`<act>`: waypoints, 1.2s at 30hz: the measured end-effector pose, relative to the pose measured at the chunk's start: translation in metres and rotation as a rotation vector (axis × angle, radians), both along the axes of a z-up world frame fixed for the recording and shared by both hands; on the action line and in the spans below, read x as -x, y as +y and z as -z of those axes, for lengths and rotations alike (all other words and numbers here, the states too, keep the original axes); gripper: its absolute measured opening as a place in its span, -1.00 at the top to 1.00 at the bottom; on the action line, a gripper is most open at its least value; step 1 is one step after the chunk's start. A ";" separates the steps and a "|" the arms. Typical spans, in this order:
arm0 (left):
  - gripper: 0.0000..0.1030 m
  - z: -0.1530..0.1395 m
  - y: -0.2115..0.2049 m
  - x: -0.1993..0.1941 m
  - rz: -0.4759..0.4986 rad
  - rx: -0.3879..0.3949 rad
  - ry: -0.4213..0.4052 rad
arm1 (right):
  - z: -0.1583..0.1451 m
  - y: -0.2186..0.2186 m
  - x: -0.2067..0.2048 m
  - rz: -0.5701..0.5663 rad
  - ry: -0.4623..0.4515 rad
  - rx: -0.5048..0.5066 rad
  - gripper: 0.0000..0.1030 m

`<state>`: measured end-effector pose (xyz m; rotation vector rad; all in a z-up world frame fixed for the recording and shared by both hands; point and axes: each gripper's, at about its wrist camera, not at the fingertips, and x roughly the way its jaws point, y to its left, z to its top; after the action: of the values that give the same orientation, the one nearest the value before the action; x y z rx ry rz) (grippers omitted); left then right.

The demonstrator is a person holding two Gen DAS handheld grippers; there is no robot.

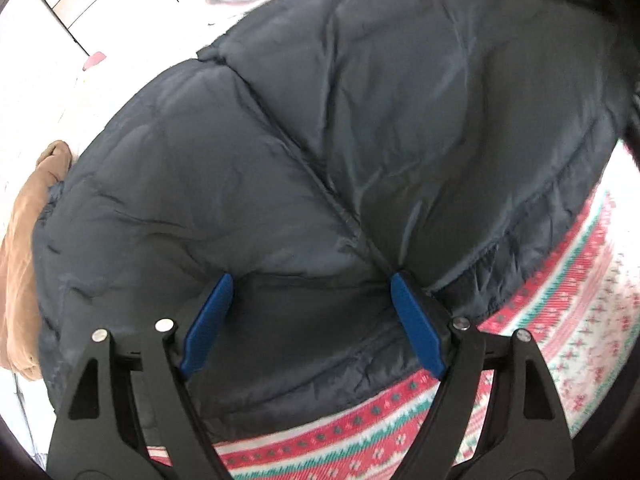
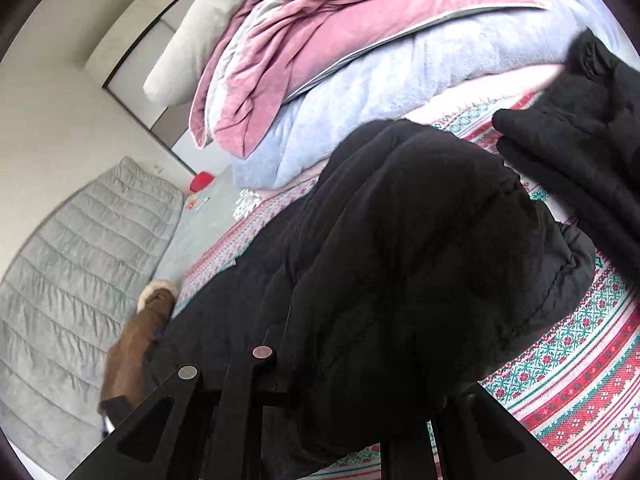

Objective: Fold large clothes

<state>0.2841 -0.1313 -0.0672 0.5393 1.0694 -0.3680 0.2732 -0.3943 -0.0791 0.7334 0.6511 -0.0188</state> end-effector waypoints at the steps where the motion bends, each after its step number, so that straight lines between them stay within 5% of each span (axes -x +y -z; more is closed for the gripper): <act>1: -0.59 0.000 -0.001 -0.001 -0.004 0.006 0.007 | -0.001 0.002 0.000 0.000 0.000 0.018 0.72; 9: -0.59 -0.021 0.023 -0.027 0.008 0.105 0.055 | -0.006 0.000 0.004 0.004 -0.009 0.031 0.72; 15: -0.59 -0.055 0.033 -0.111 -0.156 0.126 -0.009 | -0.008 -0.002 0.003 0.006 -0.009 0.016 0.72; 19: -0.59 -0.039 0.015 -0.161 -0.220 -0.027 -0.068 | -0.008 -0.002 0.003 0.005 -0.009 0.011 0.72; 21: -0.59 -0.013 0.004 -0.177 -0.230 -0.082 -0.025 | -0.008 -0.001 0.004 0.001 -0.013 0.010 0.72; 27: -0.59 0.004 0.000 -0.182 -0.241 -0.080 -0.029 | -0.016 0.008 0.004 -0.017 -0.040 0.048 0.72; 33: -0.56 -0.031 0.016 -0.182 -0.269 0.018 -0.033 | -0.019 0.009 0.007 -0.015 -0.048 0.047 0.72; 36: -0.57 -0.010 0.002 -0.185 -0.249 -0.025 0.016 | -0.020 0.009 0.007 -0.021 -0.057 0.051 0.72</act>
<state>0.4690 -0.1298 -0.0576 0.4200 1.1434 -0.1412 0.2665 -0.3850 -0.0591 0.6760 0.6020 0.0048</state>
